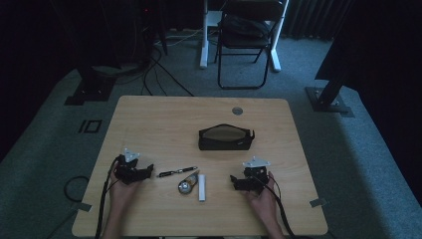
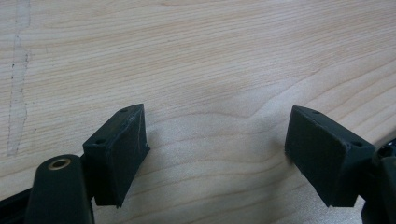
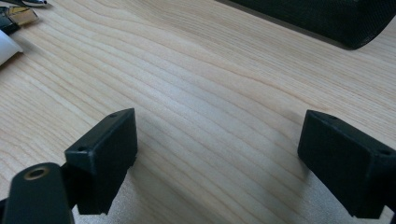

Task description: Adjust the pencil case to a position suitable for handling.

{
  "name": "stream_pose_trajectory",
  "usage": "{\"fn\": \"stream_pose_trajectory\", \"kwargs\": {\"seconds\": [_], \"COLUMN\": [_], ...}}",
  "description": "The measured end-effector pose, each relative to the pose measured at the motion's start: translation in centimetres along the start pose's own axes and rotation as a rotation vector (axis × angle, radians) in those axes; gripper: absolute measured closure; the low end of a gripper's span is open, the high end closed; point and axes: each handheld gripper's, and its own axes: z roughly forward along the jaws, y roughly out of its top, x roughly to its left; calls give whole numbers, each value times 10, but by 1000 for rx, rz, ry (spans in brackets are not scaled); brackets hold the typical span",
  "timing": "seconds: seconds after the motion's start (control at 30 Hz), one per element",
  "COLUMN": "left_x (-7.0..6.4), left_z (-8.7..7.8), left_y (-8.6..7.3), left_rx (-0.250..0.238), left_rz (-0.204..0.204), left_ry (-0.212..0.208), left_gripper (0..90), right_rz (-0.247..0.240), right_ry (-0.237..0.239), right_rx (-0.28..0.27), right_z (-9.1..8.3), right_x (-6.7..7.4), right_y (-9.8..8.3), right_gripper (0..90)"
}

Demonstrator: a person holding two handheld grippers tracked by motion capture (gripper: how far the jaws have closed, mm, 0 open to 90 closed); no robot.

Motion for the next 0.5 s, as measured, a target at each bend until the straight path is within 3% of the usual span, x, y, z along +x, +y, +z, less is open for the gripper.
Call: {"fn": "stream_pose_trajectory", "kwargs": {"seconds": [0.23,0.33,0.5], "left_x": [0,0,0], "left_z": [0,0,0], "left_y": [0,0,0], "left_rx": [0,0,0], "left_rz": [0,0,0], "left_ry": [0,0,0], "left_gripper": [212,212,212], "right_rz": [23,26,45], "right_ry": [-24,-25,-44], "right_rx": [0,9,23], "right_z": [1,-1,-3], "right_x": [0,-1,-1], "right_y": [1,4,7], "right_gripper": [121,234,294]}}
